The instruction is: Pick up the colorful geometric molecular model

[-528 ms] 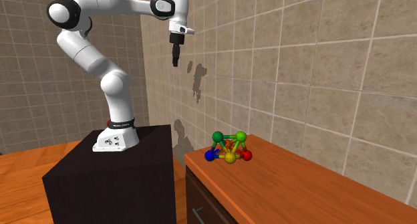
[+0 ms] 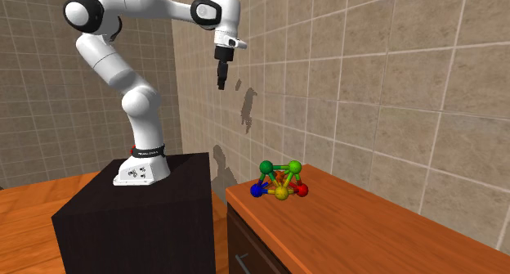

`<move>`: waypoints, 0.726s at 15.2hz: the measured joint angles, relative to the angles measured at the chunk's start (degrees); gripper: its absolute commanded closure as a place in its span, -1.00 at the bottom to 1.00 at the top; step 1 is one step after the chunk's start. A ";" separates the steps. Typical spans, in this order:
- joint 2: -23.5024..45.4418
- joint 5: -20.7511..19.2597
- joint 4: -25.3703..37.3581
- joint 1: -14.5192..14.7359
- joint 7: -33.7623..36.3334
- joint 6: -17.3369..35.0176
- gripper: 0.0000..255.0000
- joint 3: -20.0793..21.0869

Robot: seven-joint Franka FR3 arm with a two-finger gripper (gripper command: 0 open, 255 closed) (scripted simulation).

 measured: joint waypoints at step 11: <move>15.54 -5.55 4.88 -3.78 -12.17 8.58 -1.00 -10.50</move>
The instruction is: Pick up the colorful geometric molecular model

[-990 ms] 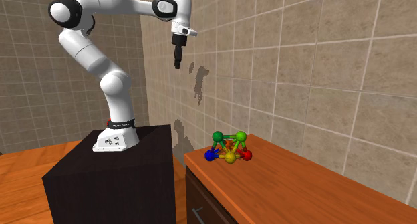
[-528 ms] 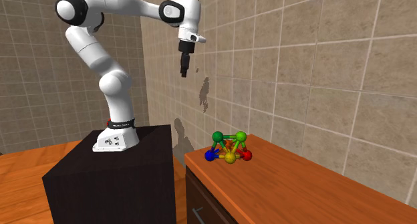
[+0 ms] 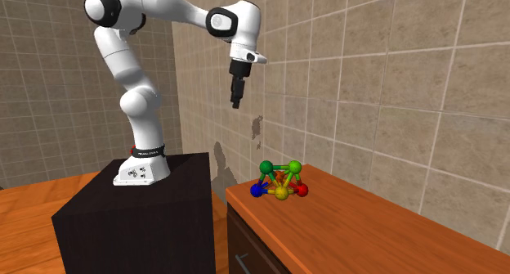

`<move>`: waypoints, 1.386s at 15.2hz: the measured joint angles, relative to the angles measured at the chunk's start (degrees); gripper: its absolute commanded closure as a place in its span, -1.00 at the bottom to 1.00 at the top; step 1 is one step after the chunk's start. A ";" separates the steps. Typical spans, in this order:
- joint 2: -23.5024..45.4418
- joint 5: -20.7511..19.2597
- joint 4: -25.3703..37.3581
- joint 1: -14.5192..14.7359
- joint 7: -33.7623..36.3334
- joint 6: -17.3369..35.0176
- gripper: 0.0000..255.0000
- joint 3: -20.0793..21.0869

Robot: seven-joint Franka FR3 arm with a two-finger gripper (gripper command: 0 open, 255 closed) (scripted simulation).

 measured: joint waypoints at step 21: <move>43.78 9.37 32.36 -11.92 -24.96 5.82 -1.00 -11.34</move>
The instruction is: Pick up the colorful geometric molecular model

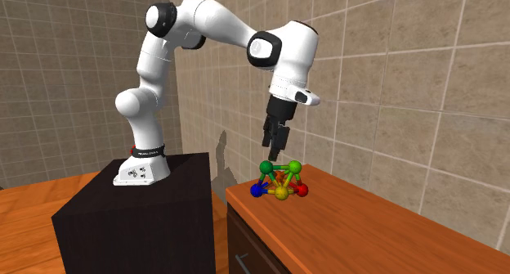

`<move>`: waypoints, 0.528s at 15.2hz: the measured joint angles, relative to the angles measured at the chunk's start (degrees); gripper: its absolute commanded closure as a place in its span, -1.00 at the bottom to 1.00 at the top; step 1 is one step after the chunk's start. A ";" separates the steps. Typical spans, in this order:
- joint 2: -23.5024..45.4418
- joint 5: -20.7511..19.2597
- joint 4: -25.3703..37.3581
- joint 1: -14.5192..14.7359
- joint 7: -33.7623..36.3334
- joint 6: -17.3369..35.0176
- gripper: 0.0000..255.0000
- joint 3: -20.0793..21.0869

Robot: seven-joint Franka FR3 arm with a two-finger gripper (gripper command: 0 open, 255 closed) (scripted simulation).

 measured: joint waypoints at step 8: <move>5.26 1.98 1.12 -1.82 -1.53 3.53 -1.00 0.66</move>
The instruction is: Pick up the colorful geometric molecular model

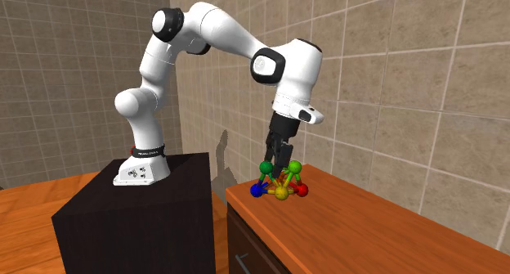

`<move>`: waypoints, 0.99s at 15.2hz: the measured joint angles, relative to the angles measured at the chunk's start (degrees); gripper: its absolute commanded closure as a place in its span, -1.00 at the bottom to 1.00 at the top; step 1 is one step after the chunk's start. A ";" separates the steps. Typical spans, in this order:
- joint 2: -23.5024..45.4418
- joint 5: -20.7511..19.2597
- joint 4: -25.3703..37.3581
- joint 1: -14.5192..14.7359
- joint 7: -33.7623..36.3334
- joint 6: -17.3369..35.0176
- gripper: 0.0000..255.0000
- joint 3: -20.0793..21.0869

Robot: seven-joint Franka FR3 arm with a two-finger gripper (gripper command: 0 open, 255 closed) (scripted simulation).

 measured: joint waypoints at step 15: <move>-0.21 -0.09 0.32 -0.02 -0.03 -0.40 1.00 -0.09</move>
